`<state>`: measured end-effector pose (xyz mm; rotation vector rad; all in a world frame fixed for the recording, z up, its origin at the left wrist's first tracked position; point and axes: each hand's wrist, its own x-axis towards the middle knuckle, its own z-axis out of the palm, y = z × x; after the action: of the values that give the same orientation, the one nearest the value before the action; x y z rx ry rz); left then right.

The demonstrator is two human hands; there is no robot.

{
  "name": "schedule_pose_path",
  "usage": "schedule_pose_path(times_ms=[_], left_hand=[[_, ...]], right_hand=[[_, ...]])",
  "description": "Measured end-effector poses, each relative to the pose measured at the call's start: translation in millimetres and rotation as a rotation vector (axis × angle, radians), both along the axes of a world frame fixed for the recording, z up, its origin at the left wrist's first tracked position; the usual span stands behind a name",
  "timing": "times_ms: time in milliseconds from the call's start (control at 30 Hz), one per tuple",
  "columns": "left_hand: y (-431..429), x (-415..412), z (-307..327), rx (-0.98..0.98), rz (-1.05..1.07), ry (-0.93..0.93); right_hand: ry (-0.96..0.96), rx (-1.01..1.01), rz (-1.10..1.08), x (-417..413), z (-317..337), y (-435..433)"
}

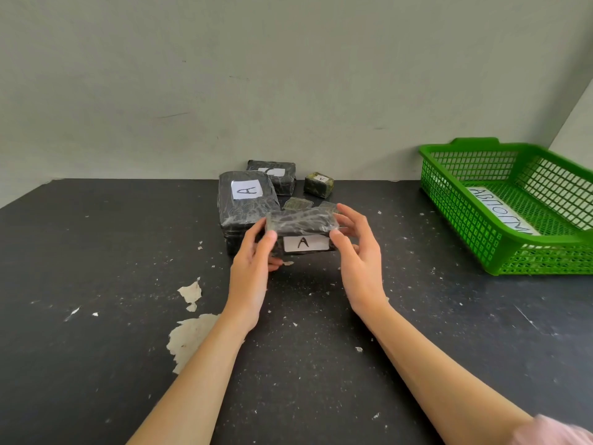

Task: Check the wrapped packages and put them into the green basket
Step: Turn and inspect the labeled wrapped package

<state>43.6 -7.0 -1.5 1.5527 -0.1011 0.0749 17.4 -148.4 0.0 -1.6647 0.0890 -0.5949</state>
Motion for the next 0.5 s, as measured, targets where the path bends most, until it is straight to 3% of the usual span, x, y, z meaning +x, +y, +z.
schedule_pose_path(times_ms=[100,200,500], left_hand=[[0.4,-0.8,-0.8,0.167,0.135,-0.034],[-1.1,-3.4,-2.3,0.364,0.252,-0.133],[-2.1,-4.1,-7.6,0.385,0.156,-0.166]], right_hand=[[0.049,0.078,0.066,0.9,1.5,-2.1],[0.087,0.291,0.157,-0.7,2.8,-0.7],[0.182,0.428,0.321,-1.0,1.2,2.9]])
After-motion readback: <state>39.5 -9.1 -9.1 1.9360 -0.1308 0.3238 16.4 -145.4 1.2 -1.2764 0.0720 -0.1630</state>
